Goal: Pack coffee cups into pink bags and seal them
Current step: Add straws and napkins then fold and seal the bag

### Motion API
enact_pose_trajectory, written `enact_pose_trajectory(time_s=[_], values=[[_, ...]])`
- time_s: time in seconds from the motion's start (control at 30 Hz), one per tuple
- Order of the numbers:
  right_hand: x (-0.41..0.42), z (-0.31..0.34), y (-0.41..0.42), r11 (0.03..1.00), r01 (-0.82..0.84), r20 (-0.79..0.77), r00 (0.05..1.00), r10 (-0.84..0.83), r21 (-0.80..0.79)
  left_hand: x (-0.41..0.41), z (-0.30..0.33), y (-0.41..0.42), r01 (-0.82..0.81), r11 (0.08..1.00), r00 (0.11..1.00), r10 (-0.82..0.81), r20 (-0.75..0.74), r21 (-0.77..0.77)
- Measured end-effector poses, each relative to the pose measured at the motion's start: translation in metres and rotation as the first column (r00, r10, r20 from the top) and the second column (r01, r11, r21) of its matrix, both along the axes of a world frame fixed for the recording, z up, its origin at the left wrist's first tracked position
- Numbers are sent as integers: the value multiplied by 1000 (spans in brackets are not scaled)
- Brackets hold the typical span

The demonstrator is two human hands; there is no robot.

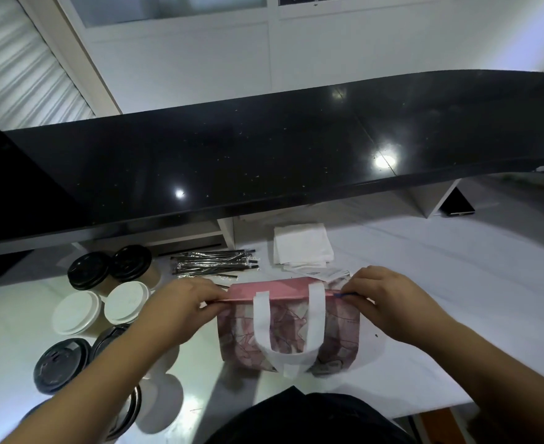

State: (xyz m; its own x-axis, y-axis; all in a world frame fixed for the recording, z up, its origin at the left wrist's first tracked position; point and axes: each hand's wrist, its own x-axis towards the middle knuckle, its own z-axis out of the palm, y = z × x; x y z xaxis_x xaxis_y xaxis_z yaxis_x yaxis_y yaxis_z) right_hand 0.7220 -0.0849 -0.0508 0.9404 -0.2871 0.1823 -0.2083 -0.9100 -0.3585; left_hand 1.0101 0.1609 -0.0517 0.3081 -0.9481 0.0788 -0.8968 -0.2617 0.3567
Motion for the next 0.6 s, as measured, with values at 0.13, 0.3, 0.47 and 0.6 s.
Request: enact_pose_trajectory(time_s=[0.13, 0.3, 0.47, 0.6], values=[[-2, 0, -1, 1000, 19, -21, 1000, -18, 12, 0, -4, 6, -22, 1000, 995, 20, -103, -19], [0, -2, 8, 988, 106, -7, 994, -107, -113, -4, -8, 5, -86, 996, 993, 84, -84, -14], [22, 3, 36, 961, 47, -93, 993, -75, -274, -6, -9, 5, -100, 995, 992, 100, -76, -5], [35, 10, 40, 961, -13, -175, 984, -37, -276, -8, -10, 5, -133, 990, 983, 127, -132, -36]])
